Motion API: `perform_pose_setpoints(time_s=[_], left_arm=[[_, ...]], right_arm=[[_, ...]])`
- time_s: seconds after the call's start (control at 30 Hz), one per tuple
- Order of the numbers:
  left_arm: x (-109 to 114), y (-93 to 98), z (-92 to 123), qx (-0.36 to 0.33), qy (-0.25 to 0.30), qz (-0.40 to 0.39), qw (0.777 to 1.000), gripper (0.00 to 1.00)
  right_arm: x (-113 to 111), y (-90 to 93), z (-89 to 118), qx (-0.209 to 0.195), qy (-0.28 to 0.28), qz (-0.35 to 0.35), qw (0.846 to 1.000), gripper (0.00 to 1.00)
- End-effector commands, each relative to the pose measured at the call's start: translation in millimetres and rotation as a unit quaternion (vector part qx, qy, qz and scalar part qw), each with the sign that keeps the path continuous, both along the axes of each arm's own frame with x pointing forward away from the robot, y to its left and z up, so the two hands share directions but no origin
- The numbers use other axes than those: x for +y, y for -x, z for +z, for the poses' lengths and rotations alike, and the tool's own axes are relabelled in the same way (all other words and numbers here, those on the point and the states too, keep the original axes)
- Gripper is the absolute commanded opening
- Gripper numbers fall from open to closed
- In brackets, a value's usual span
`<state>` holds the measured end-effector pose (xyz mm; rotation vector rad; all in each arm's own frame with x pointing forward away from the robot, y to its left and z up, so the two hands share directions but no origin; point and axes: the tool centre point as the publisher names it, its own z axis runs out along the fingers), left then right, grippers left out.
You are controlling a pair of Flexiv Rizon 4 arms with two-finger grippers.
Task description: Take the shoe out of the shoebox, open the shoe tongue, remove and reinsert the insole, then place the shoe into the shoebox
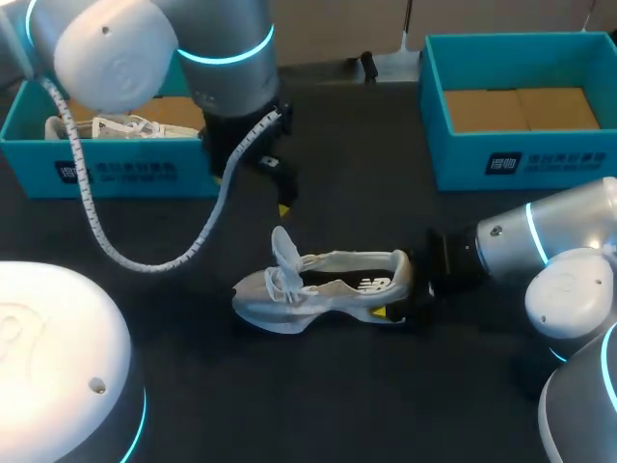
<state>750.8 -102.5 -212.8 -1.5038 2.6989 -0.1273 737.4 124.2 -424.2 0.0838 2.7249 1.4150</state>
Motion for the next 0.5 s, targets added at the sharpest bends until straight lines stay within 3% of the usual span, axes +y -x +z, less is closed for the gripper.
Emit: perform_pose_setpoints(time_s=[0.03, 0.33, 0.5], left_arm=[[-16.7, -3.6, 6.5, -0.001, 0.029, -0.228, 0.973, 1.0], [-47.6, 12.6, 25.6, 0.051, 0.043, -0.399, 0.915, 1.0], [-70.8, 18.5, 31.1, 0.038, 0.036, -0.439, 0.897, 1.0]], right_arm=[[2.3, -0.8, -1.5, 0.0, 0.004, -0.001, 1.0, 0.0], [2.3, -0.8, -1.5, 0.0, 0.004, -0.001, 1.0, 0.0], [2.3, -0.8, -1.5, 0.0, 0.004, -0.001, 1.0, 0.0]])
